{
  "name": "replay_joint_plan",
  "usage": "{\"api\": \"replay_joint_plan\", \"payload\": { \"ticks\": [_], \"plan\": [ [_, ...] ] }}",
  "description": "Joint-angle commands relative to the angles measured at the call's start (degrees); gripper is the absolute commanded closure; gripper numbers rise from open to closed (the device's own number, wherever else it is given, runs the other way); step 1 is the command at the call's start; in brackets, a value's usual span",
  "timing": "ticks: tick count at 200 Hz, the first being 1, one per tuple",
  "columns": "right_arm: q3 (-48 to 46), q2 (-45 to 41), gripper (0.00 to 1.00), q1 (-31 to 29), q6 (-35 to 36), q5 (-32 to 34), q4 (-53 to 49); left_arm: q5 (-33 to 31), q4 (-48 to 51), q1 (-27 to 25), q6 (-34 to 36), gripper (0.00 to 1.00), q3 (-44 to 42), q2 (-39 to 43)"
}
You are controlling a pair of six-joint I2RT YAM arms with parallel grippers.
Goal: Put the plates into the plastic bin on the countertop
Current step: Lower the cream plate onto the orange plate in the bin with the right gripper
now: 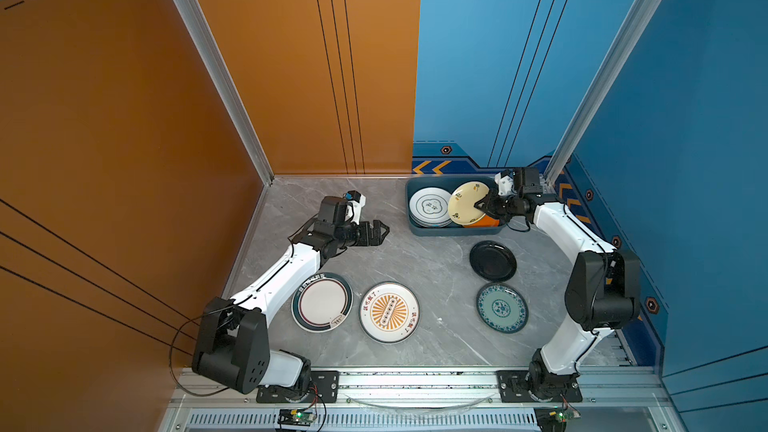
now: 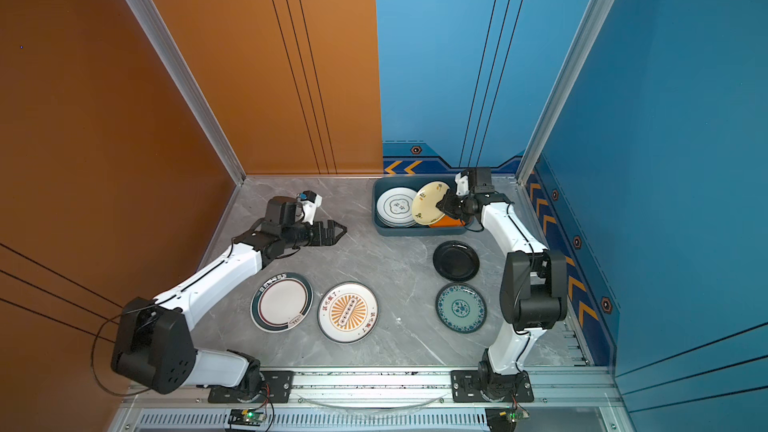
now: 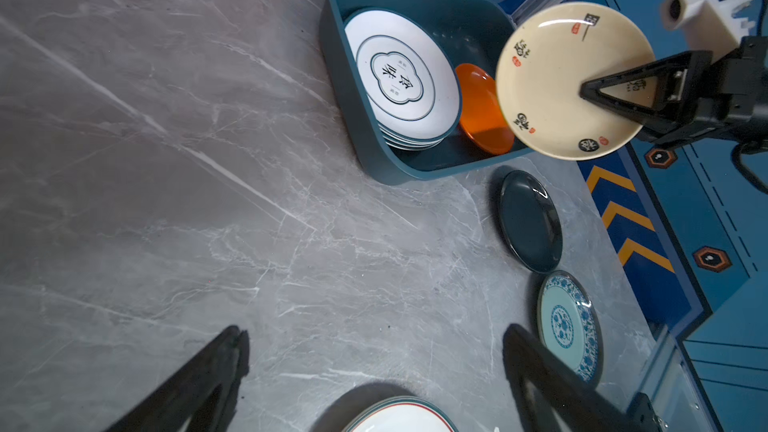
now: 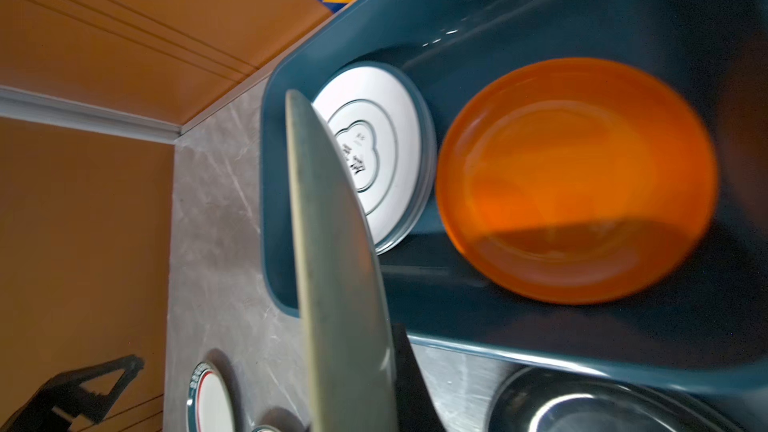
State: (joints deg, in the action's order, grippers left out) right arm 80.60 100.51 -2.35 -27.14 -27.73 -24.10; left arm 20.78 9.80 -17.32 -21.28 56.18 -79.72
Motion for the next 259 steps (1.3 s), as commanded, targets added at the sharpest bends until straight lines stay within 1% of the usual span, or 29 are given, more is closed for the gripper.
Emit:
{"api": "replay_joint_plan", "payload": {
  "ticks": [1,26,60,121,168,191,211,241,259],
  "plan": [
    [3.4,-0.6,1.00,1.1,3.3,8.1,-5.8,-2.1,-6.6,1.3,-4.1,0.02,-3.6,2.7],
    [5.0,1.4,1.00,2.2,4.2,11.4,-7.5,-5.7,-6.9,1.3,-4.9,0.02,-5.9,5.2],
    [7.0,4.9,1.00,3.1,3.7,12.5,-7.8,-5.7,-5.9,1.3,-5.4,0.02,-6.2,4.8],
    [12.5,12.0,1.00,3.1,3.2,12.0,-8.5,-7.9,-5.5,0.7,-6.9,0.02,-6.7,4.8],
    [13.5,15.1,1.00,3.0,3.1,12.1,-8.7,-10.9,-5.2,0.5,-8.9,0.02,-7.1,5.4],
    [13.2,16.0,0.96,3.1,3.2,12.3,-8.7,-11.3,-6.2,0.5,-9.0,0.02,-7.9,6.0],
    [12.9,16.5,0.94,3.1,3.3,12.7,-8.8,-11.4,-7.3,0.4,-7.2,0.02,-8.6,6.7],
    [12.7,17.2,0.91,3.2,3.8,13.0,-9.0,-11.9,-6.3,0.5,-4.9,0.02,-8.8,7.4],
    [12.2,17.3,0.87,3.3,3.8,13.3,-9.0,-10.6,-6.2,0.5,-3.9,0.02,-9.2,7.3]
  ]
}}
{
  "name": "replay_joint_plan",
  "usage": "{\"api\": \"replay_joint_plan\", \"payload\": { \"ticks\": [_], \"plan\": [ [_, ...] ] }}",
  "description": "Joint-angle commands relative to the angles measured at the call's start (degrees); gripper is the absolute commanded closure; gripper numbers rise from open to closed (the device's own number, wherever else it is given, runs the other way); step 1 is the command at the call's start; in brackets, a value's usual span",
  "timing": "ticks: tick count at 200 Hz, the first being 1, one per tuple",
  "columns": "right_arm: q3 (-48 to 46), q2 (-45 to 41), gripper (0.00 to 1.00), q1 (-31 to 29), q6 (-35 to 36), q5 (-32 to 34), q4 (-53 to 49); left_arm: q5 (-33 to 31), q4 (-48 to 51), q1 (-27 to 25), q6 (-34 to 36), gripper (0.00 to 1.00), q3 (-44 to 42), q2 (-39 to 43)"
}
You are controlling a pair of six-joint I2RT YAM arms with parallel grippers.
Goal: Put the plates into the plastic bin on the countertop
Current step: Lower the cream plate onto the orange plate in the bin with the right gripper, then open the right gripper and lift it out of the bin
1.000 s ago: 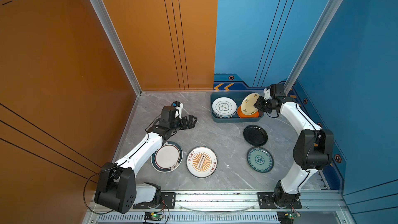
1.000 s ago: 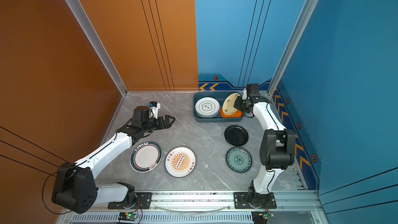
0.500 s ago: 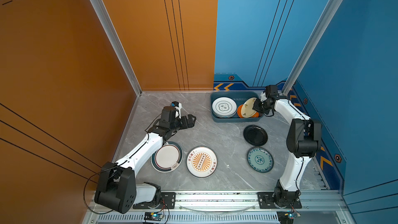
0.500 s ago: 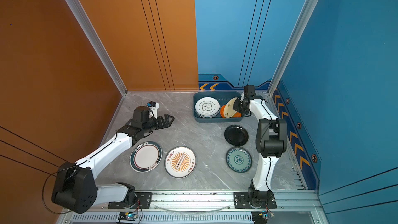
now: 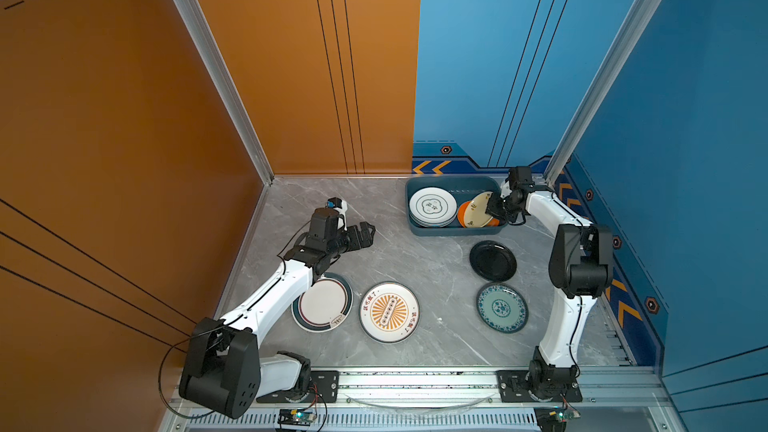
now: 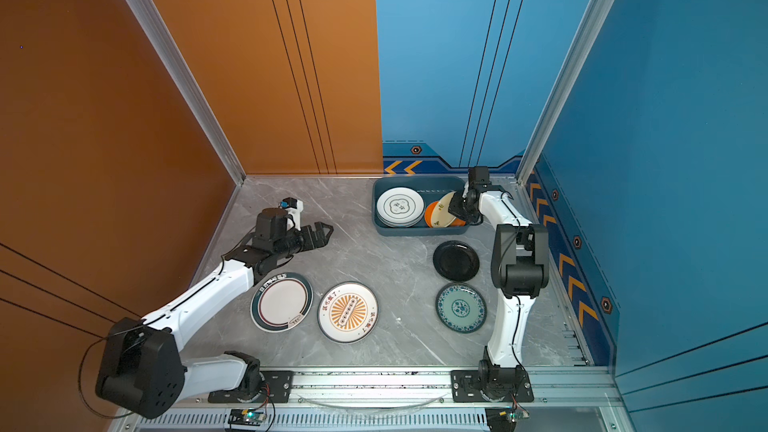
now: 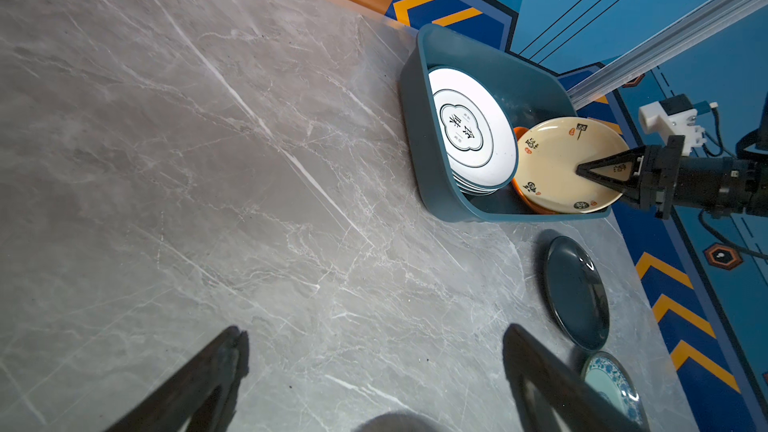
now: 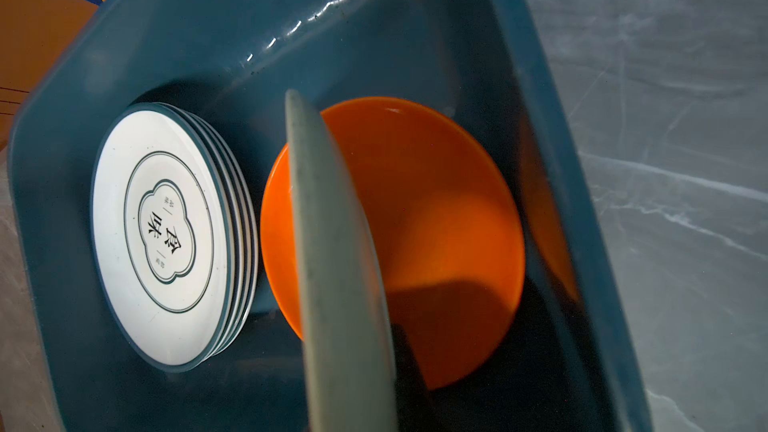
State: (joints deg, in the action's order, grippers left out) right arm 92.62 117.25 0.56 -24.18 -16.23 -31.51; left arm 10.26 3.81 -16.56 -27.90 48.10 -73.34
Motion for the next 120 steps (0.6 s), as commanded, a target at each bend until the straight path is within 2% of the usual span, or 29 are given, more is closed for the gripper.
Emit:
{"api": "replay_joint_plan", "payload": {
  "ticks": [1,68,120],
  "plan": [
    [0.1,0.5,0.87,0.4,0.9,1.9,-1.6,0.0,-0.2,-0.2,2.8,0.02,-1.2,0.9],
    [-1.1,-0.3,0.72,0.6,1.1,3.2,-1.7,2.7,-4.5,1.9,-0.5,0.02,-4.6,0.2],
    [-1.7,-1.7,0.68,0.6,1.6,5.6,-2.5,4.0,-4.6,2.1,-0.3,0.02,-4.8,0.8]
  ]
}}
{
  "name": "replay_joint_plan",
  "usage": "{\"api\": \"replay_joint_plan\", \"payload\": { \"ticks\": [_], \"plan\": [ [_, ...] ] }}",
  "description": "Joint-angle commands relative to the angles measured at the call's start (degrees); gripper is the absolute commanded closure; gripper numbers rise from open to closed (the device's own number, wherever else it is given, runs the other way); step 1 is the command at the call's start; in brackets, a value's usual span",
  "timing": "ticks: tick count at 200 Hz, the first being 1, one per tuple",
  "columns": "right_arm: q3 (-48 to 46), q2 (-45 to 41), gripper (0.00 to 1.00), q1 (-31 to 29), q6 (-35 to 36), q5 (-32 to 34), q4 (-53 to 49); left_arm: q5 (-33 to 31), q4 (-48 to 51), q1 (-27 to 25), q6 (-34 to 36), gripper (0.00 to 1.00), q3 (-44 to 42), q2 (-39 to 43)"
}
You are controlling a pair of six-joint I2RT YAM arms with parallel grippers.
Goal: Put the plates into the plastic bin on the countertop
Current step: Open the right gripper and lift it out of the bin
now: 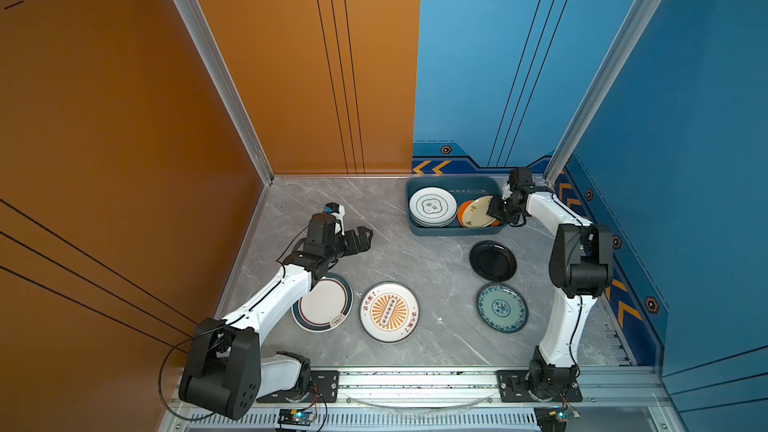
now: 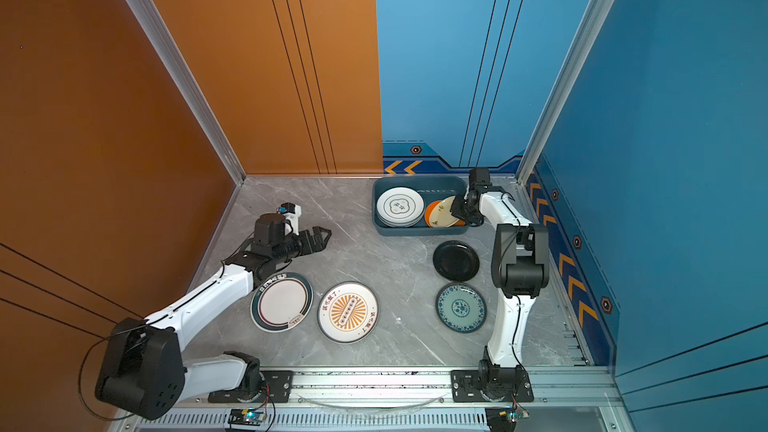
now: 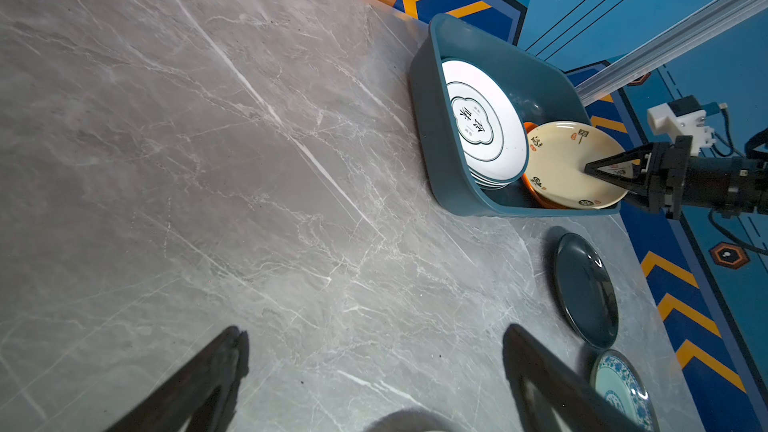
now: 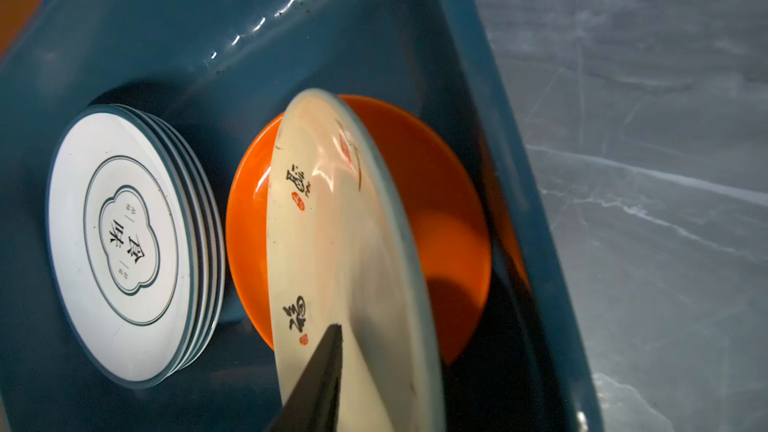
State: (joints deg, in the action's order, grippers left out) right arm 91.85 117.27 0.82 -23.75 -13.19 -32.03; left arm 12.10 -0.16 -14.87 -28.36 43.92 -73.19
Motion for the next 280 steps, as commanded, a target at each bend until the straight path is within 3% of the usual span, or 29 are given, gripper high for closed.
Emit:
{"api": "replay_joint_plan", "payload": {
  "ticks": [1,161,215,280],
  "plan": [
    [-1.0,-1.8,0.68,0.4,1.2,2.6,-2.0,2.2,-0.6,0.5,0.2,0.02,-0.5,0.7],
    [-3.3,-7.2,0.59,0.3,2.0,6.8,-3.9,7.8,2.1,-2.0,2.4,0.02,1.6,0.2],
    [-5.4,-11.1,0.59,0.4,2.3,7.9,-4.1,7.8,4.1,-7.8,3.3,0.03,5.1,-1.7],
    [-10.9,-17.2,0.58,0.6,2.2,7.0,-2.8,5.3,-3.8,-20.1,-3.5,0.08,9.4,-11.4]
  ]
}}
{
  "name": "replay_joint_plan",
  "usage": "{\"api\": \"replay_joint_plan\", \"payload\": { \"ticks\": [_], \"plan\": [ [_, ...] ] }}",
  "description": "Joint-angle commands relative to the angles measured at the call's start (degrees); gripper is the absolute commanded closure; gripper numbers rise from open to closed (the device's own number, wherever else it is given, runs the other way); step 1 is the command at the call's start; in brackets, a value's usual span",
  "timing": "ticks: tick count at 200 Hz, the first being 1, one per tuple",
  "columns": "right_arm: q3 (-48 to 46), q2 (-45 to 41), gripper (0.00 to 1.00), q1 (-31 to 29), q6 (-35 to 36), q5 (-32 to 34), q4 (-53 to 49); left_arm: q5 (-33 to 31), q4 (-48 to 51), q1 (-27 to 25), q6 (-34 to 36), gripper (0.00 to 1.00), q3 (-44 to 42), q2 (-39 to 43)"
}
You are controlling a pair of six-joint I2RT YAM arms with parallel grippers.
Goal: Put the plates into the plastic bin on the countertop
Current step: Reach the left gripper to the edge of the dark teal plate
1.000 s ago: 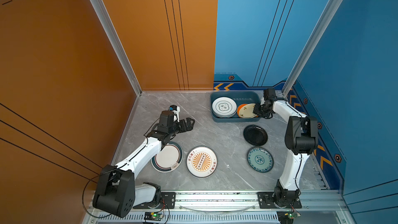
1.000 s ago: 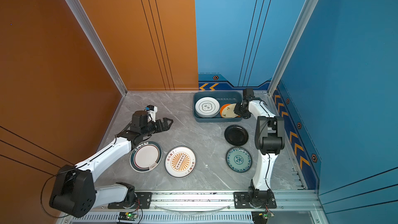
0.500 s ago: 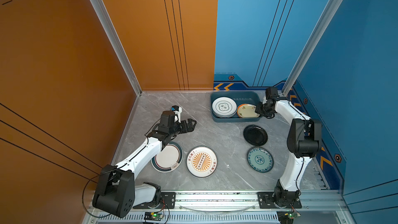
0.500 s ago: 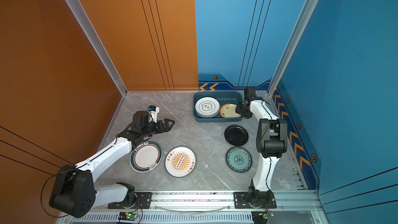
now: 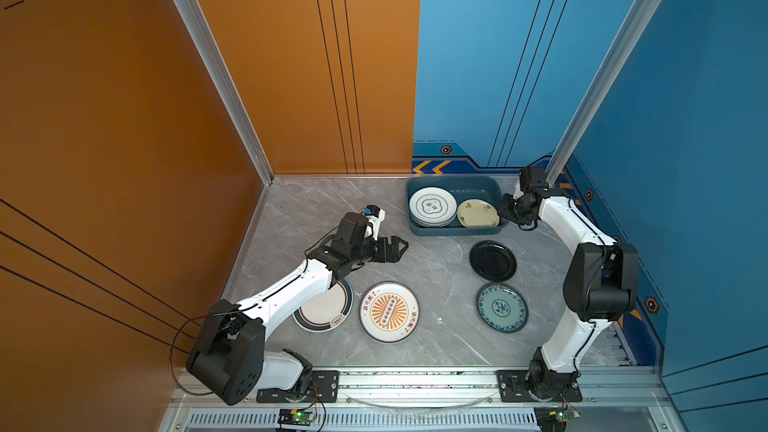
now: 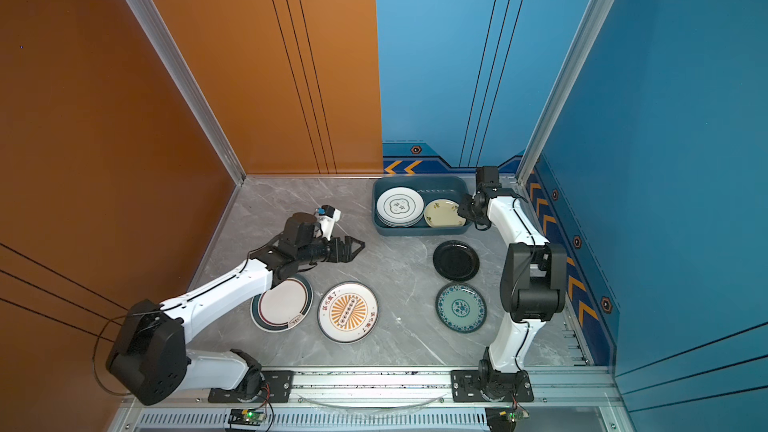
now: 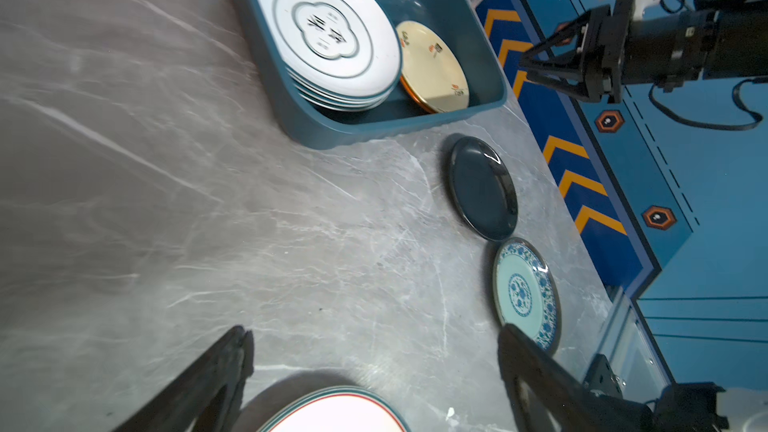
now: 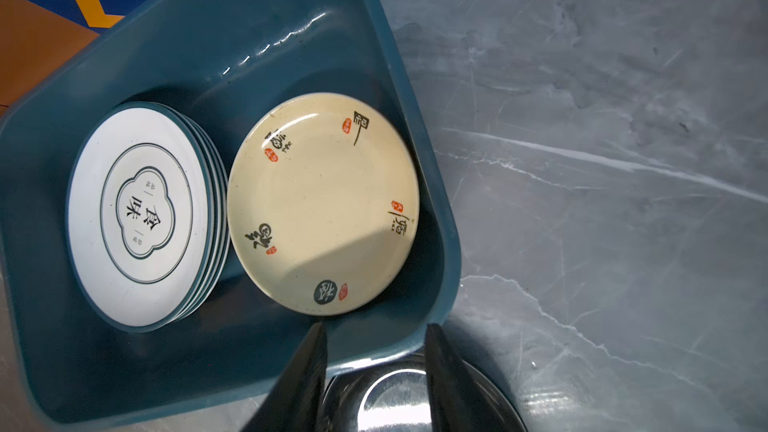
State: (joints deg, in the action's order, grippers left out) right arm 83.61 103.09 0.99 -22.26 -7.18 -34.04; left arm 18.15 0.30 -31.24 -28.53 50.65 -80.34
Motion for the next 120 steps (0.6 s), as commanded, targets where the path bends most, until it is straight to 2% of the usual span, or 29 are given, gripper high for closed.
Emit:
{"api": "replay_joint_plan", "payload": {
  "ticks": [1,52,103,107,120],
  "plan": [
    [-2.7,-3.1,0.58,0.5,0.7,1.0,-0.7,-0.8,-4.4,-3.9,-3.5,0.08,2.8,-4.4],
    [-8.8,-8.5,0.58,2.0,0.5,-0.8,1.5,-2.4,-10.5,-11.8,-8.6,0.12,10.4,-16.8],
    [-13.8,-12.6,0.58,2.9,-0.3,-2.3,4.0,-3.4,-14.1,-15.2,-13.1,0.13,18.6,-29.7],
    [-14.1,-12.6,0.58,3.0,-0.3,-2.4,4.1,-3.3,-14.5,-15.4,-13.6,0.17,19.2,-30.6],
    [-14.7,-13.0,0.58,3.1,-0.3,-2.7,4.5,-3.6,-15.0,-16.2,-15.3,0.19,21.3,-33.5]
  ]
}}
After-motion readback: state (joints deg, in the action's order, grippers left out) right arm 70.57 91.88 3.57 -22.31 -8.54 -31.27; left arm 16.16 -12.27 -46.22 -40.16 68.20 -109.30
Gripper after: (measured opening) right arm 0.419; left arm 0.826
